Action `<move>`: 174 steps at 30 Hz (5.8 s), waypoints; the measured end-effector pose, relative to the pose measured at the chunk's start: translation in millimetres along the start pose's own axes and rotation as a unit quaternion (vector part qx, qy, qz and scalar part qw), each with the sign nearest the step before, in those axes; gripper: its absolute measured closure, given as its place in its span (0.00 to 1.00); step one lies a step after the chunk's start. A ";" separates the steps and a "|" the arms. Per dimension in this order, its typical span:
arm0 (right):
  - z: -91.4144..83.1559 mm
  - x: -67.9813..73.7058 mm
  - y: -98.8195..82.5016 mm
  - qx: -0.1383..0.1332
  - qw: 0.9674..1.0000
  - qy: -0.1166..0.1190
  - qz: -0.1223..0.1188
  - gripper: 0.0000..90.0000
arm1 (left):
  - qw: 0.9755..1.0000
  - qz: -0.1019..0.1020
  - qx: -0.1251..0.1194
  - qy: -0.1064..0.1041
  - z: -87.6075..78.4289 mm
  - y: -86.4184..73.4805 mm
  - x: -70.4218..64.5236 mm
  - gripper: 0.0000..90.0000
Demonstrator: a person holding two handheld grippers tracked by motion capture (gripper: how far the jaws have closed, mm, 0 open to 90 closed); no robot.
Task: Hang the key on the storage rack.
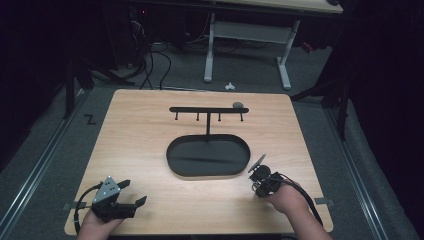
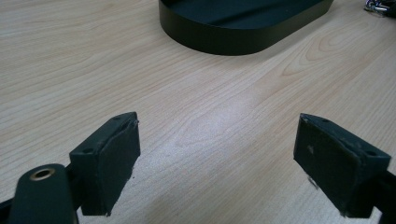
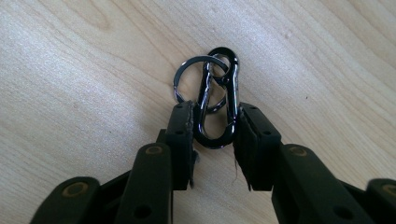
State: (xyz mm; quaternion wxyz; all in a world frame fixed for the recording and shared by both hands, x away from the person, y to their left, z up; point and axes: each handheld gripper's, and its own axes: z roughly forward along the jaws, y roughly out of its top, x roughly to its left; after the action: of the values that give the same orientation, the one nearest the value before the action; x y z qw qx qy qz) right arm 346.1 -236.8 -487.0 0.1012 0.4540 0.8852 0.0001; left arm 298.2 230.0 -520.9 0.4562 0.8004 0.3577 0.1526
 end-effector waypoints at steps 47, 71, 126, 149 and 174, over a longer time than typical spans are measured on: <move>-37.2 -10.4 -16.5 -0.090 0.993 0.029 0.065 0.94 | 1.000 0.004 0.007 -0.006 2.4 -0.2 -2.9 0.17; -71.8 -18.1 -4.6 -0.151 0.983 0.057 0.092 0.94 | 1.000 0.003 0.006 -0.007 2.0 -0.2 -2.3 0.17; -160.0 -43.7 64.6 -0.183 0.978 0.041 0.091 0.94 | 1.000 -0.002 0.003 -0.008 -2.0 -1.1 0.1 0.17; -174.9 -52.3 91.3 -0.198 0.975 0.028 0.099 0.94 | 1.000 -0.001 0.004 -0.009 -1.9 -1.6 0.4 0.17; -166.2 -65.6 108.8 -0.204 0.971 0.019 0.125 0.94 | 1.000 0.002 0.009 -0.015 -0.7 -2.3 0.1 0.17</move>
State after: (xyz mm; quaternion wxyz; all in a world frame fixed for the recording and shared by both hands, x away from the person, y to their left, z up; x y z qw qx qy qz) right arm 441.0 -210.3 -302.4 0.1738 0.5311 0.8044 0.2018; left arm 297.0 231.2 -522.5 0.4537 0.8075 0.3507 0.1384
